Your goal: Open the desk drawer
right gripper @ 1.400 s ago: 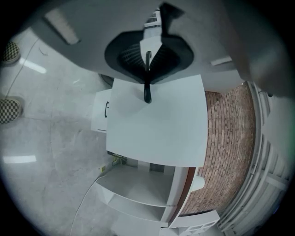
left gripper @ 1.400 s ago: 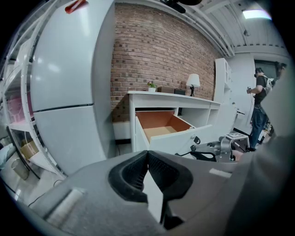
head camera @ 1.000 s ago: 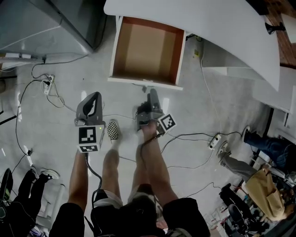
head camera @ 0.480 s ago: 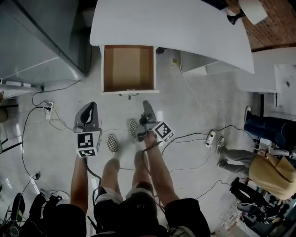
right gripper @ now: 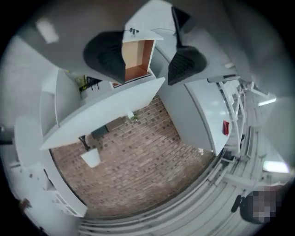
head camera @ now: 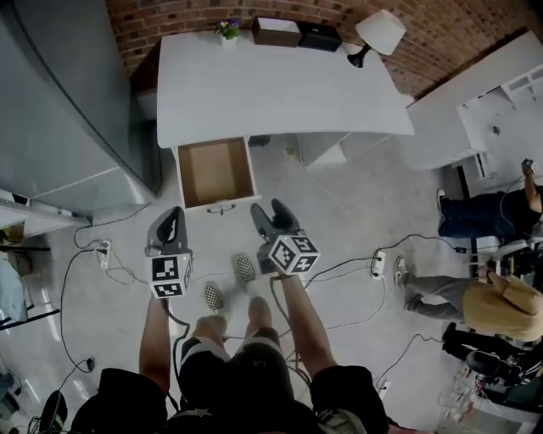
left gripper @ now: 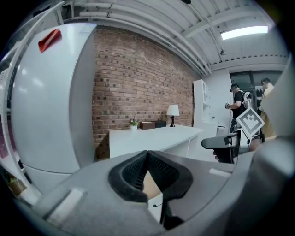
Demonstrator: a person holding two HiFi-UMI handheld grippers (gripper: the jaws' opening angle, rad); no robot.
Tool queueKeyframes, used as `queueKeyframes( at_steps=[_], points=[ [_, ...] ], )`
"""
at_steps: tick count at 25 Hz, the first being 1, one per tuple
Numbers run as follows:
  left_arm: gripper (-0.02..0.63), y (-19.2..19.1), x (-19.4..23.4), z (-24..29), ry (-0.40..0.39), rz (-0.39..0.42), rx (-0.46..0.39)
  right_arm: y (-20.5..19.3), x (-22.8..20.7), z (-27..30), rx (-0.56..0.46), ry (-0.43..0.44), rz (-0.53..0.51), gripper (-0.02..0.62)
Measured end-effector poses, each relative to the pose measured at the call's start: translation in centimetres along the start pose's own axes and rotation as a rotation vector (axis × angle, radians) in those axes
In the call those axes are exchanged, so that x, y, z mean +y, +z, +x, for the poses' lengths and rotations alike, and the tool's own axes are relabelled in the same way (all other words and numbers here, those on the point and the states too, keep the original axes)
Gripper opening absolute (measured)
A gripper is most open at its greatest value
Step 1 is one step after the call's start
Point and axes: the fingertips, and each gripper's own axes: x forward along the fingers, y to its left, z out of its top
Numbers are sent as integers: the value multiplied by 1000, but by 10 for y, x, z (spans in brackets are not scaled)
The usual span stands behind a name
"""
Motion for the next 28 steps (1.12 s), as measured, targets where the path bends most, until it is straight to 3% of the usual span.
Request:
queueKeyframes(
  at_steps=[8,13,23,28],
  points=[
    [11,102,-14,-46,7,57,-105,92,62,-61,-70,-32,-320,282],
    [11,143,-20,-87,29,65,-151,128,101,-99,-103,-40,-518,281],
    [11,175,-32,-141,35,100,-191,143,135,-153,-168,-39,-575,207],
    [11,173,-31,-157,37,122,-195,131,140,-169,-173,-69,-610,122]
  ],
)
